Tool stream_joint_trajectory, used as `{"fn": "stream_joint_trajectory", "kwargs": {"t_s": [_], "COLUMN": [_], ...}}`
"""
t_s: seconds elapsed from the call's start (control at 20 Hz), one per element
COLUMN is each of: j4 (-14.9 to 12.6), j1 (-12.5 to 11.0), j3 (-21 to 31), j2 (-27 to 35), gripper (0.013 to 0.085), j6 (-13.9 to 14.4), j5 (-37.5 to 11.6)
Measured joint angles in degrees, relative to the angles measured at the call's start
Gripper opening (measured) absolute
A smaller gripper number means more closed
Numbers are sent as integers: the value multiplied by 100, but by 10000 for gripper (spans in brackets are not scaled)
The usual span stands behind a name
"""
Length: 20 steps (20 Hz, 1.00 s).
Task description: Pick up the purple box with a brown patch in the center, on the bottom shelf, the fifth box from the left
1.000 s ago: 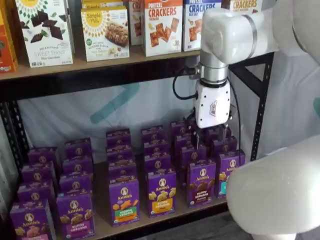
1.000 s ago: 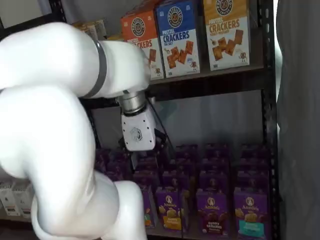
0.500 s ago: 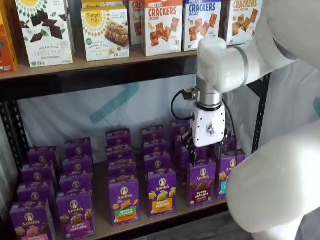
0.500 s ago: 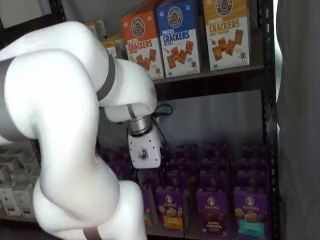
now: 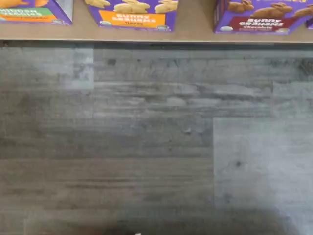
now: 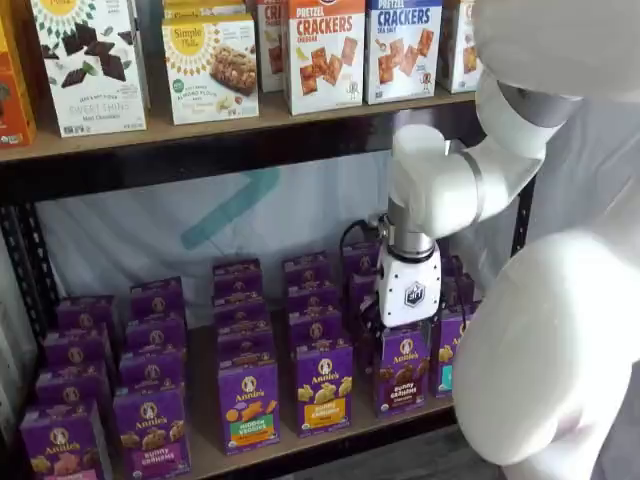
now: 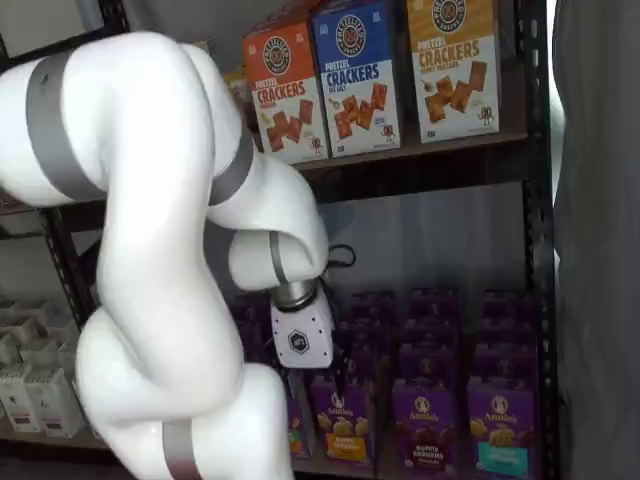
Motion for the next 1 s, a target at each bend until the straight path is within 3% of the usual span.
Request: {"fn": "stream_joint_trajectory", "kwargs": {"t_s": [0.2, 0.4, 0.6, 0.8, 1.0], "j4": [-81, -163, -512, -709, -616], "j1": [-77, -152, -286, -398, -510], "j3": [-48, -192, -380, -587, -837], "j2": [831, 1488, 2117, 2573, 3042], "gripper": [850, 850, 850, 850, 850], "j6": [8, 17, 225, 308, 104], "j5": [-885, -1418, -1903, -2163, -2340]}}
